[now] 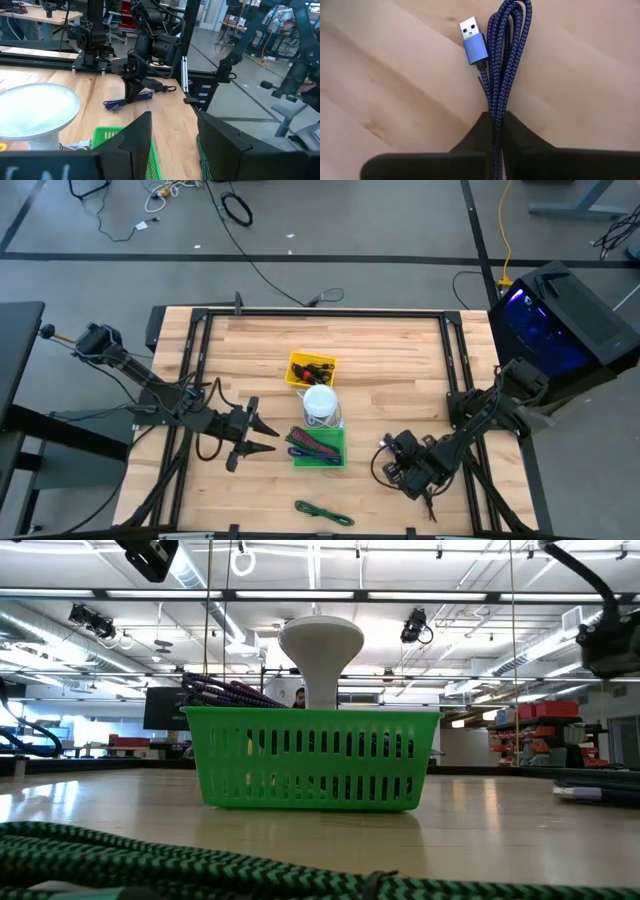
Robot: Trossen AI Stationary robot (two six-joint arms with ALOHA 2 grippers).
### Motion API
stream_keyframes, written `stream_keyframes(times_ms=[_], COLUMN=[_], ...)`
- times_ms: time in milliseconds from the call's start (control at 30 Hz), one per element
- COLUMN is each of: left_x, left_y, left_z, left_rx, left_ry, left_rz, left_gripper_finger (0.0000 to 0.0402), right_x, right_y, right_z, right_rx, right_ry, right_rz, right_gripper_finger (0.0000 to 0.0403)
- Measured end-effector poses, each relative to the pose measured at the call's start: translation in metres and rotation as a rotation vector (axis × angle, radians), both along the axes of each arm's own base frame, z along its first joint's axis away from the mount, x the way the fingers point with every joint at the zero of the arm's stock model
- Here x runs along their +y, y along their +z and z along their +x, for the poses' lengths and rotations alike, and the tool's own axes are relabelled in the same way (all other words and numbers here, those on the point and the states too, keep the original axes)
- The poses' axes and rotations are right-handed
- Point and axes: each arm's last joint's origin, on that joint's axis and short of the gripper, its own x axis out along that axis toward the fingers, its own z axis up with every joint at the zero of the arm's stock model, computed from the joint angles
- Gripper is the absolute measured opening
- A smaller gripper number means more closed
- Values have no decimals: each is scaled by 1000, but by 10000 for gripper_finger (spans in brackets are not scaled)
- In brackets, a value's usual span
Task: Pick & Place USB Port
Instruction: Put the violet and black USB cable into the green bin
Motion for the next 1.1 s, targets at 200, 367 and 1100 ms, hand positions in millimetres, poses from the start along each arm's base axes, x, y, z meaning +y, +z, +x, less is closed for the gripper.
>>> stream_keyframes(times_ms=[200, 367, 1100], left_x=[0, 0, 0], left_y=[0, 0, -1], left_z=[0, 0, 0], left_rx=[1, 2, -1], left_ry=[0, 0, -2], left_rz=[0, 3, 28], left_gripper_finger=[165, 165, 165], right_x=[-12, -19, -43], right_y=[34, 67, 86], right_z=[9, 28, 118], right_rx=[-208, -450, -807], right_ry=[84, 215, 578], right_rz=[-47, -59, -165], right_gripper_finger=[10, 10, 8])
